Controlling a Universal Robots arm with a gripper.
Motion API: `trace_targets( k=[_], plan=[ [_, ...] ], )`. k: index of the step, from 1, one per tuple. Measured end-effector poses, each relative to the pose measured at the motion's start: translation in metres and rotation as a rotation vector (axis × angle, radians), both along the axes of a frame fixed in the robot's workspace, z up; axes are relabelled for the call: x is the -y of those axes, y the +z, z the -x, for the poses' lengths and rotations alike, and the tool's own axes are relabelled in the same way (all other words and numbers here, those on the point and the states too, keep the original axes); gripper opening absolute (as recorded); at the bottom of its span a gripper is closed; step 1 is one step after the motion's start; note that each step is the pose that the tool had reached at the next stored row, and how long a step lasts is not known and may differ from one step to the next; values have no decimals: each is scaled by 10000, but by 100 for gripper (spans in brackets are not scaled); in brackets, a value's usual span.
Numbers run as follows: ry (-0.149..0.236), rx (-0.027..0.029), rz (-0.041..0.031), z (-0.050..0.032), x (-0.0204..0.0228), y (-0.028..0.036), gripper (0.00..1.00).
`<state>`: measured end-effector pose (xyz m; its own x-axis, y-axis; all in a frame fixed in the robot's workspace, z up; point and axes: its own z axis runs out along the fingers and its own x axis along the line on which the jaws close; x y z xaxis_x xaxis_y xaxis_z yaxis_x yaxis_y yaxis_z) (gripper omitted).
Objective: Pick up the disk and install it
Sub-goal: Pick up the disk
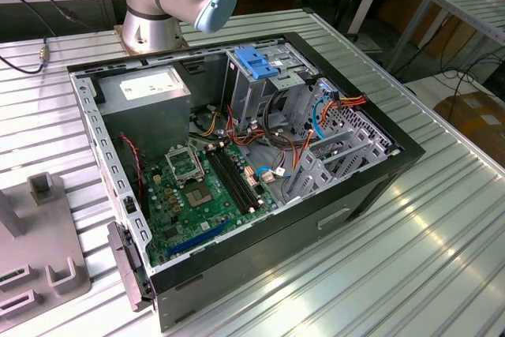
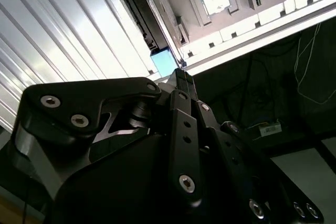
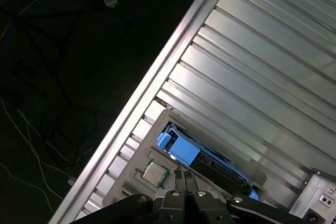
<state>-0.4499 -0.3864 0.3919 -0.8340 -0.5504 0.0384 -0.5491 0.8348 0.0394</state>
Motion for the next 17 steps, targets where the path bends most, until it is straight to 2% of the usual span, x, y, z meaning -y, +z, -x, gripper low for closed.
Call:
trace_targets(
  k=[4,9,17],
  plan=[
    [277,1,0,0,0,-1,10],
    [844,0,0,0,0,0,10],
    [1445,0,0,0,0,0,10]
  ],
)
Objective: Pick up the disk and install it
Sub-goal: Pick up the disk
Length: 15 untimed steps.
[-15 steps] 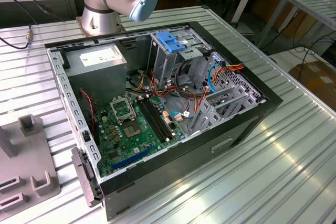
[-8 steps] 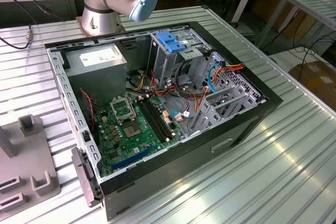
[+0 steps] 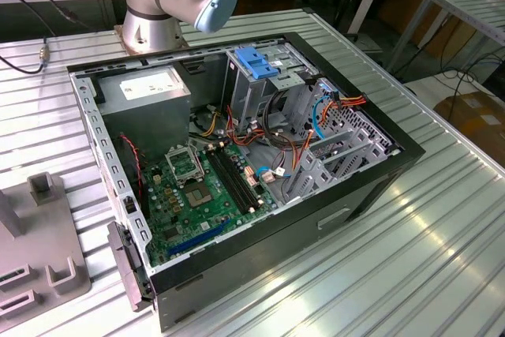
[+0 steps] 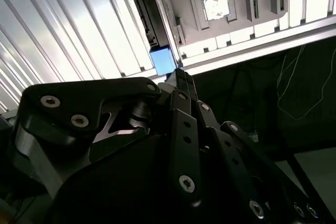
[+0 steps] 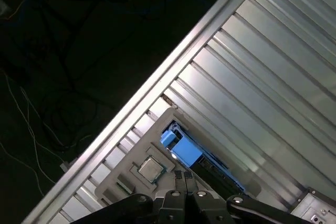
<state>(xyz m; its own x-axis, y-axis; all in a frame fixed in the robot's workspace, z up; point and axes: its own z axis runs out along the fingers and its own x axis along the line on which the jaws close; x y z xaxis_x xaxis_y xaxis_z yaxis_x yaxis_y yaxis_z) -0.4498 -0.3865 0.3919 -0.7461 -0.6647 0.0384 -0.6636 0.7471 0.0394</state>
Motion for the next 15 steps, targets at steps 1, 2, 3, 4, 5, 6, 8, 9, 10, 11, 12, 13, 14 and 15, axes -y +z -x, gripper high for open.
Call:
trace_targets(
  k=[1,2,3,4,5,6,8,9,10,11,12,13,14,15],
  plan=[
    [91,0,0,0,0,0,10],
    [214,0,0,0,0,0,10],
    [358,0,0,0,0,0,10],
    [423,-1,0,0,0,0,10],
    [474,0,0,0,0,0,10],
    [563,-1,0,0,0,0,10],
    [794,0,0,0,0,0,10],
    [890,0,0,0,0,0,10],
    [948,0,0,0,0,0,10],
    [1010,0,0,0,0,0,10],
    [1095,0,0,0,0,0,10],
    [1151,-1,0,0,0,0,10],
    [1211,-1,1,0,0,0,10],
    [1264,0,0,0,0,0,10]
  ],
)
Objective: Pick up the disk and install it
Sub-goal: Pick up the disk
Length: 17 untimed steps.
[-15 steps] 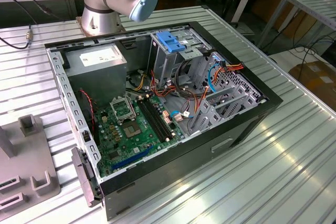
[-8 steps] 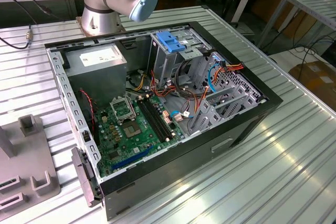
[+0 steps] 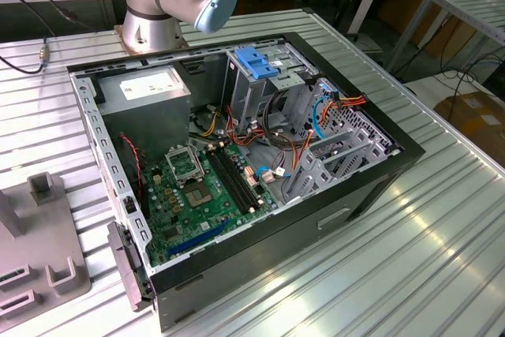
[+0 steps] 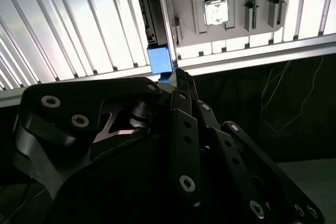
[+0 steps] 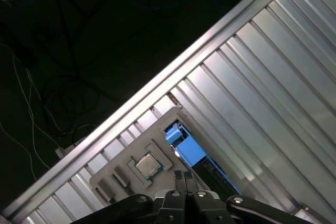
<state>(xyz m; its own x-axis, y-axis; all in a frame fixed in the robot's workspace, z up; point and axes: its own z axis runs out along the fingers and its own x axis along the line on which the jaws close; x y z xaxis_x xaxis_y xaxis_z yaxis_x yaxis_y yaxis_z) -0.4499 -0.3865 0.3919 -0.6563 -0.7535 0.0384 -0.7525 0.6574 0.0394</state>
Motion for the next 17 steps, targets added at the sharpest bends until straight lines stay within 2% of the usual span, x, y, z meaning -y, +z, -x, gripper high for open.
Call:
trace_targets(
  k=[10,17],
  plan=[
    [714,0,0,0,0,0,10],
    [1629,0,0,0,0,0,10]
  ],
)
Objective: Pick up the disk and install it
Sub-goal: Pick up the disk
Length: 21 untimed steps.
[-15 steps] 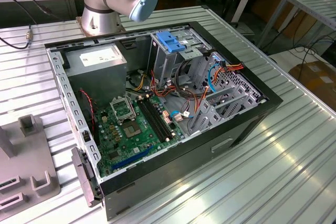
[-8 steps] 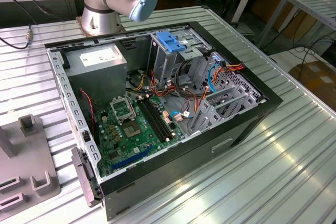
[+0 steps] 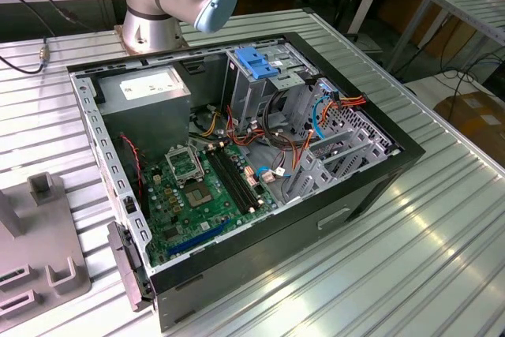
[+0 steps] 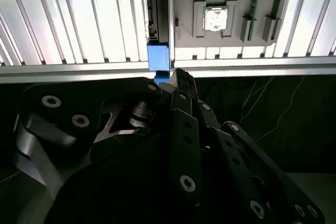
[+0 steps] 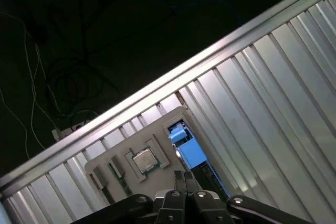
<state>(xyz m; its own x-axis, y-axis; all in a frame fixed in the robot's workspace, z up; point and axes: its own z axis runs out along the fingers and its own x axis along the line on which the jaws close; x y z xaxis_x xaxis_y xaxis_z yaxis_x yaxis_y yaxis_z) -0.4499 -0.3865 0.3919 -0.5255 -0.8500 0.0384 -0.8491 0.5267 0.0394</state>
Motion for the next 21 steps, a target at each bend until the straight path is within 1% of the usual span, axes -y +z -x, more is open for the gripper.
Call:
trace_targets(
  k=[2,3,6,7,9,11,13,14,16,17,18,19,21],
  plan=[
    [233,0,0,0,0,0,10],
    [447,0,-1,0,0,0,10],
    [597,0,0,-3,-1,-1,10],
    [616,20,-1,-2,0,-2,10],
    [797,197,-1,-3,-1,-8,10],
    [936,332,4,-3,0,-11,10],
    [1092,434,2,-4,0,-18,10],
    [1238,444,-10,-3,0,-23,10],
    [1611,452,-98,-1,-1,-41,10],
    [1748,453,-119,-1,-1,-47,10],
    [2036,454,-167,-1,0,-60,10],
    [2231,455,-192,0,0,-70,10],
    [2542,451,-199,1,0,-82,10]
  ],
)
